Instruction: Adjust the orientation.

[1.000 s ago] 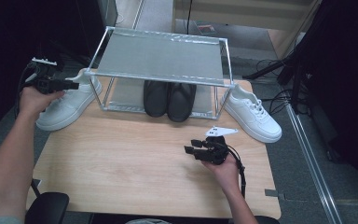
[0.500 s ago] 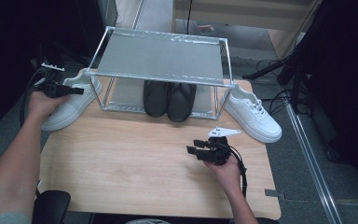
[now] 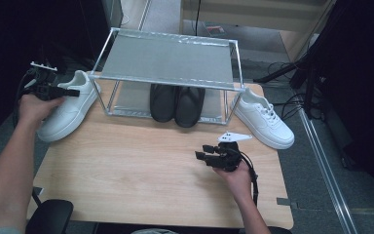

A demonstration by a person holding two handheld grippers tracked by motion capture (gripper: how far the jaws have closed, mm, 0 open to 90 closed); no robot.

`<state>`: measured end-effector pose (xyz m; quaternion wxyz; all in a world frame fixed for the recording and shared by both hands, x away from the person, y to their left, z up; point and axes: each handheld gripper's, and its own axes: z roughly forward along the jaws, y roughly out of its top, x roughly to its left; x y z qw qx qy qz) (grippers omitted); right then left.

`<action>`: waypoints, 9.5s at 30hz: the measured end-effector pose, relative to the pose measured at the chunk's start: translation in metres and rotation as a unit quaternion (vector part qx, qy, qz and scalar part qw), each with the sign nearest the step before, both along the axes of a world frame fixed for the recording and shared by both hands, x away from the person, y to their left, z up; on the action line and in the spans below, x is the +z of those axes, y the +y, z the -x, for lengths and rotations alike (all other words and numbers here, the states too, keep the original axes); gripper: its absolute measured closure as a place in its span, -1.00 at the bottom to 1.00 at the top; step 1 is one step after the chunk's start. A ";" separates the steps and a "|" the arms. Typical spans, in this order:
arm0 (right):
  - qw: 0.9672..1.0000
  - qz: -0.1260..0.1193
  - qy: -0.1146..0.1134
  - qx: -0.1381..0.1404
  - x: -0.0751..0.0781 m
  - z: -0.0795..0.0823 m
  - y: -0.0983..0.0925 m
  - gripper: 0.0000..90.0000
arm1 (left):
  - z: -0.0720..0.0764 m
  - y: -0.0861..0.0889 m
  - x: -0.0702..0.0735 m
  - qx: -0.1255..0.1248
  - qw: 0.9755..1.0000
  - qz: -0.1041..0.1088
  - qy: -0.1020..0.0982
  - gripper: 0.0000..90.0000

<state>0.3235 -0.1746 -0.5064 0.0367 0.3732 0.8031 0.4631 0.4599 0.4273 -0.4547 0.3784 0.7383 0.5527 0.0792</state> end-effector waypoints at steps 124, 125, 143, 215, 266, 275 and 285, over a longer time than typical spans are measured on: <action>1.000 0.002 -0.005 -0.013 0.015 -0.022 -0.005 0.95 | 0.178 -0.284 0.001 -0.323 0.946 0.025 -0.027 0.78; 1.000 0.003 -0.006 -0.011 0.014 -0.024 -0.003 0.96 | 0.182 -0.283 -0.001 -0.319 0.947 0.019 -0.028 0.81; 1.000 0.007 -0.005 0.003 0.008 -0.050 0.017 0.99 | 0.193 -0.270 -0.032 -0.292 0.956 0.037 0.006 1.00; 0.997 0.021 0.009 0.078 0.008 -0.041 0.056 1.00 | 0.173 -0.202 -0.048 -0.167 0.986 0.005 -0.011 0.99; 0.997 0.024 0.011 0.074 0.007 0.027 0.059 0.98 | 0.126 -0.225 -0.054 -0.203 0.978 0.051 0.007 0.99; 0.998 0.024 0.009 0.056 0.006 0.032 0.061 0.97 | 0.118 -0.241 -0.055 -0.207 0.977 0.055 -0.001 0.99; 0.999 0.011 0.012 0.041 0.007 0.032 0.056 0.85 | 0.114 -0.245 -0.053 -0.215 0.975 0.051 0.004 0.90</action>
